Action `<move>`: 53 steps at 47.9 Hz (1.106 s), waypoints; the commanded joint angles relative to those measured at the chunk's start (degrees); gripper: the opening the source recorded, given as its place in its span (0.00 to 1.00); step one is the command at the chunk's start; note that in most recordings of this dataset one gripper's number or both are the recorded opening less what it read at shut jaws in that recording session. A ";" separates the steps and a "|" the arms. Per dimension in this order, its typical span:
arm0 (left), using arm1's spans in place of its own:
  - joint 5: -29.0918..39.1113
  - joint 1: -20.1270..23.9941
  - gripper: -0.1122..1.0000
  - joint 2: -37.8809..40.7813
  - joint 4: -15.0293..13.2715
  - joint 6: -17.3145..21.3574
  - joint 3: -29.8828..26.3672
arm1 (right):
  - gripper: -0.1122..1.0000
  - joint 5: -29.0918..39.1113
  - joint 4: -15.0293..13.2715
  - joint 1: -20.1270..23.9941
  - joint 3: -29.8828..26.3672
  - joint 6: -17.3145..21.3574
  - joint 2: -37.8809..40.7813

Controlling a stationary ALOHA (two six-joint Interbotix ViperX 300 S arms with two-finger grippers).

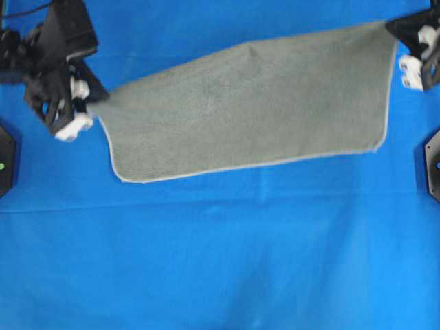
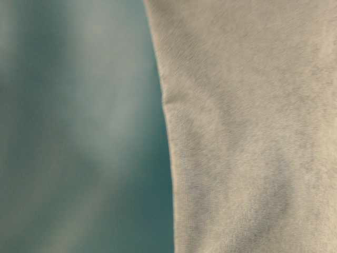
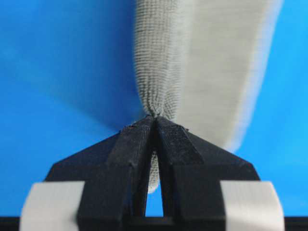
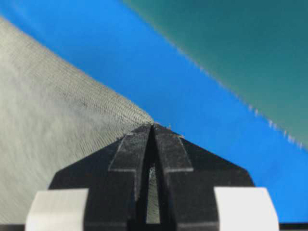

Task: Fold a large towel.
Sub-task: 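Rotate the towel with both grippers so it lies lengthwise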

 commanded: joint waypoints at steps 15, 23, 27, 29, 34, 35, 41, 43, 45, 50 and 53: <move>-14.24 -21.71 0.11 -1.41 0.18 -17.58 -4.66 | 0.11 -15.82 -2.20 -9.76 -16.26 -1.32 15.56; -24.96 -27.33 0.11 3.52 0.18 -18.72 -7.56 | 0.11 -20.21 -2.46 -12.13 -22.15 -1.67 23.73; -29.00 -29.36 0.11 7.29 0.26 -18.63 -10.20 | 0.11 -21.88 -2.46 -12.48 -26.19 -1.67 28.30; -30.23 -29.97 0.11 9.23 0.26 -18.63 -11.69 | 0.11 -22.24 -2.46 -12.48 -27.95 -1.67 30.15; -31.38 -31.20 0.11 14.06 0.35 -18.37 -16.44 | 0.11 -22.68 -2.46 -12.48 -32.43 -1.58 34.10; -31.46 -31.38 0.11 15.12 0.35 -18.37 -17.58 | 0.11 -22.68 -2.46 -12.48 -33.13 -1.49 34.80; -31.11 -32.70 0.11 21.36 0.79 -17.93 -24.96 | 0.11 -22.68 -2.46 -12.48 -35.95 -1.49 37.00; -30.76 -32.87 0.11 22.94 0.79 -17.93 -26.98 | 0.11 -22.68 -2.46 -12.48 -35.95 -1.58 36.91; -30.41 -32.96 0.11 24.52 0.79 -17.93 -28.83 | 0.11 -22.50 -2.46 -12.66 -35.68 -1.58 36.74; -30.41 -32.96 0.11 28.56 0.79 -18.02 -33.40 | 0.11 -22.15 -2.55 -13.36 -33.05 -1.76 34.63; -30.76 -32.87 0.11 31.38 0.79 -18.02 -36.30 | 0.11 -21.62 -2.55 -13.89 -30.23 -2.02 32.08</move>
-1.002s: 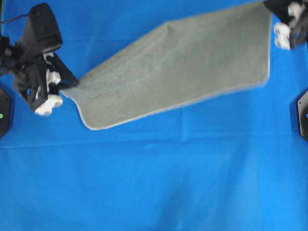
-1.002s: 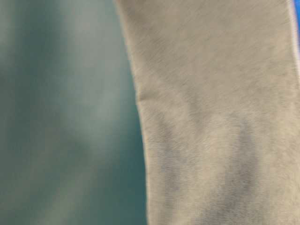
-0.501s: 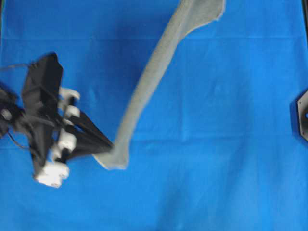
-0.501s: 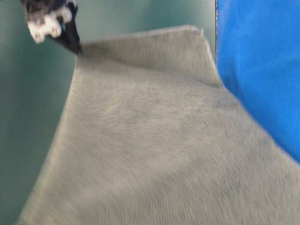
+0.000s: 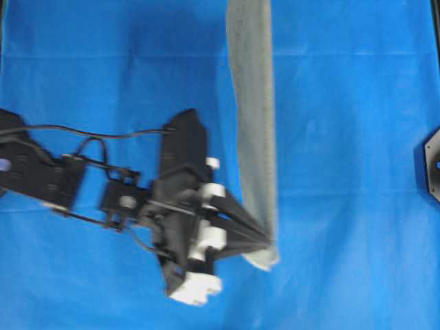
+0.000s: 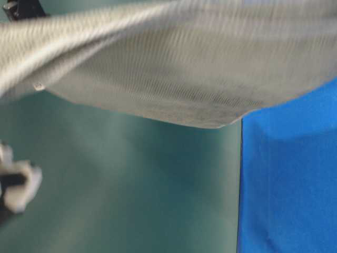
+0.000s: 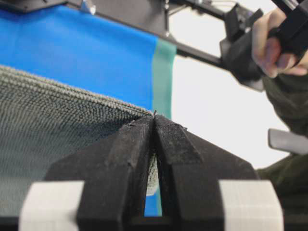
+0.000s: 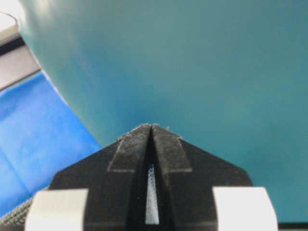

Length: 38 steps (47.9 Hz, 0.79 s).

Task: Fold a large towel.
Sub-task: 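Rotate the towel with both grippers so it lies lengthwise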

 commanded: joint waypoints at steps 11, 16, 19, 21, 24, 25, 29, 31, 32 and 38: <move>-1.76 -3.87 0.11 14.68 -0.18 0.18 -18.81 | 0.11 7.82 -0.26 -3.43 12.22 -2.90 -16.79; -2.02 -3.78 0.11 18.37 -0.18 0.26 -23.64 | 0.11 11.25 -0.09 -3.43 13.54 -4.22 -19.95; -2.55 -3.78 0.11 19.78 -0.18 0.35 -25.40 | 0.11 12.57 0.09 -3.43 13.71 -4.39 -20.30; -2.81 -3.87 0.11 20.21 -0.18 0.35 -25.75 | 0.11 13.27 0.09 -3.43 13.62 -4.39 -20.13; -2.90 -3.96 0.11 20.13 -0.18 0.35 -24.96 | 0.11 14.15 0.26 -2.99 12.92 -4.75 -18.19; -2.81 -4.04 0.11 19.78 -0.18 0.18 -24.35 | 0.11 14.24 0.26 -2.81 12.66 -4.83 -17.49; -3.16 -4.57 0.11 18.02 -0.44 -1.14 -20.21 | 0.11 14.94 0.26 -1.67 11.25 -5.19 -13.71; -3.69 -5.10 0.11 16.79 -0.79 -1.58 -17.31 | 0.11 15.29 0.26 -0.88 10.46 -5.54 -11.34; -4.22 -5.71 0.11 15.73 -1.05 -2.02 -14.77 | 0.11 15.56 0.26 -0.53 9.84 -5.80 -10.11; -7.03 -8.70 0.11 11.51 -1.67 -6.94 -3.78 | 0.11 16.35 0.26 2.11 6.86 -7.12 -2.29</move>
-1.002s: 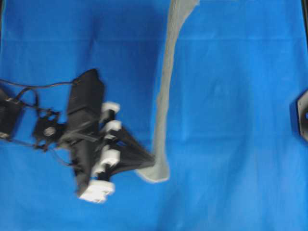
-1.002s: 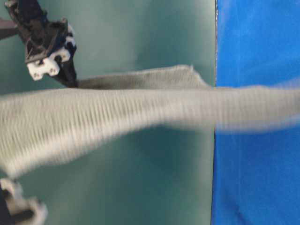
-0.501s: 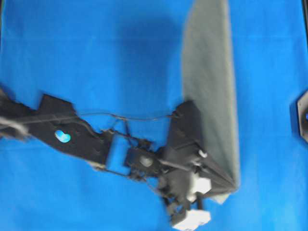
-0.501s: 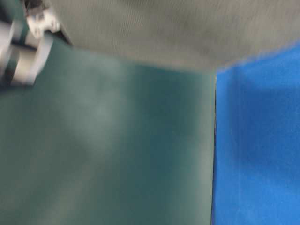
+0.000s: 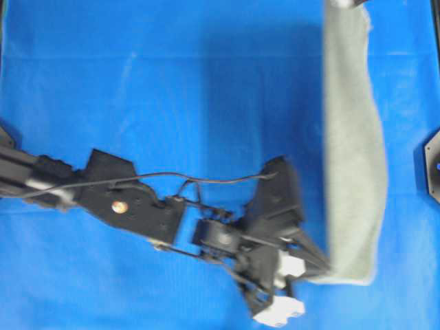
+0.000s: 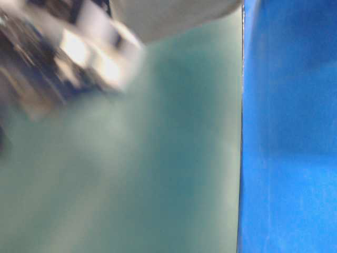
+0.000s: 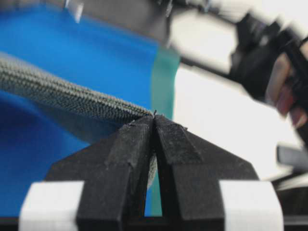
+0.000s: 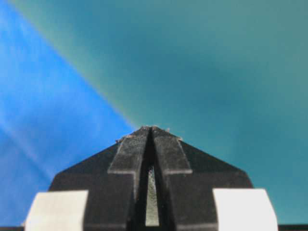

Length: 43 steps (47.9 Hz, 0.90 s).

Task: Fold a large towel.
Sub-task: 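Rotate the towel with both grippers so it lies lengthwise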

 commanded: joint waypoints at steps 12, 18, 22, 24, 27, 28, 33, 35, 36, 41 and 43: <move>-4.31 -10.28 0.11 -13.62 -0.09 -15.12 26.28 | 0.11 -6.24 -0.26 2.90 -10.02 -1.32 15.73; -5.98 -9.49 0.11 -14.15 0.09 -15.82 31.03 | 0.11 -9.05 -0.62 3.96 -12.30 -1.58 19.86; -6.24 -8.61 0.11 -13.80 0.44 -15.73 31.99 | 0.11 -11.87 -0.79 4.57 -13.18 -3.08 21.62; -6.24 -8.26 0.11 -13.80 0.53 -15.64 32.26 | 0.11 -13.10 -0.88 4.75 -13.36 -4.22 22.06; -6.24 -7.82 0.11 -13.80 0.62 -15.47 32.34 | 0.11 -14.77 -0.88 5.01 -13.54 -5.89 22.50; -6.24 -7.65 0.11 -13.71 0.70 -15.38 32.17 | 0.11 -15.21 -0.88 5.10 -13.62 -6.33 22.59; -6.15 -6.86 0.11 -13.80 0.70 -15.38 32.08 | 0.11 -16.70 -0.88 5.10 -13.71 -7.82 22.94; -6.24 -6.77 0.11 -13.80 0.70 -15.38 31.99 | 0.11 -16.96 -0.88 5.10 -13.71 -8.00 22.94; -6.15 -6.77 0.11 -13.80 0.70 -15.38 31.99 | 0.11 -16.96 -0.79 5.10 -13.80 -8.09 23.03; -6.24 -6.33 0.13 -14.06 0.70 -15.38 32.08 | 0.12 -17.05 -0.88 5.45 -13.80 -8.35 23.03; -6.15 -6.33 0.20 -14.24 0.70 -15.12 32.08 | 0.12 -17.14 -0.88 5.71 -13.71 -8.61 23.03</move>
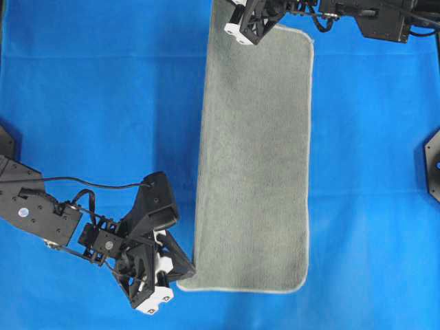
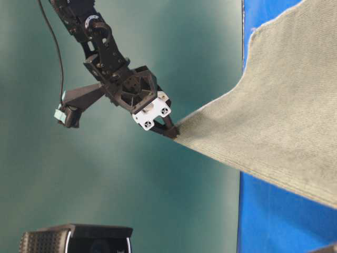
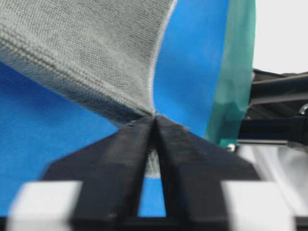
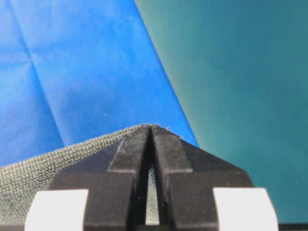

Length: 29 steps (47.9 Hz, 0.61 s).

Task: Fold a large towel.
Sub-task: 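Rotate the towel with both grippers so it lies lengthwise, then release the towel and move both grippers to its top edge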

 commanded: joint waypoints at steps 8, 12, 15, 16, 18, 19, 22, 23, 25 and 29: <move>1.14 -0.18 0.65 -4.22 0.18 1.67 0.18 | 0.56 -0.26 -0.62 0.35 -1.32 -3.69 -1.14; 2.99 0.26 0.79 -6.33 0.18 3.34 0.79 | 0.70 -0.18 -0.53 0.44 -0.79 -4.75 -2.02; 4.57 0.70 0.77 -8.35 0.26 4.92 1.14 | 0.67 -0.09 -0.53 0.88 0.00 -4.92 -3.52; 5.36 1.05 0.76 -9.58 0.18 5.80 1.23 | 0.65 0.00 -0.44 1.05 0.35 -4.92 -4.22; 6.42 1.76 0.75 -11.34 0.18 7.38 1.49 | 0.63 0.35 -0.35 1.76 1.49 -4.92 -6.15; 6.94 2.11 0.74 -12.39 0.18 8.09 1.67 | 0.64 0.44 -0.44 2.11 2.02 -4.92 -7.21; 8.26 3.78 0.72 -15.21 0.26 10.63 2.29 | 0.65 0.88 -0.35 3.16 4.13 -4.66 -10.37; 8.70 4.92 0.72 -16.79 0.26 12.04 2.72 | 0.66 0.79 -0.18 3.69 5.54 -4.48 -12.22; 8.79 6.50 0.73 -18.81 0.35 14.06 3.52 | 0.66 0.62 0.09 4.48 7.65 -4.39 -14.77; 8.70 11.07 0.72 -23.12 0.44 19.42 5.80 | 0.66 0.18 1.32 5.89 12.39 -4.22 -20.30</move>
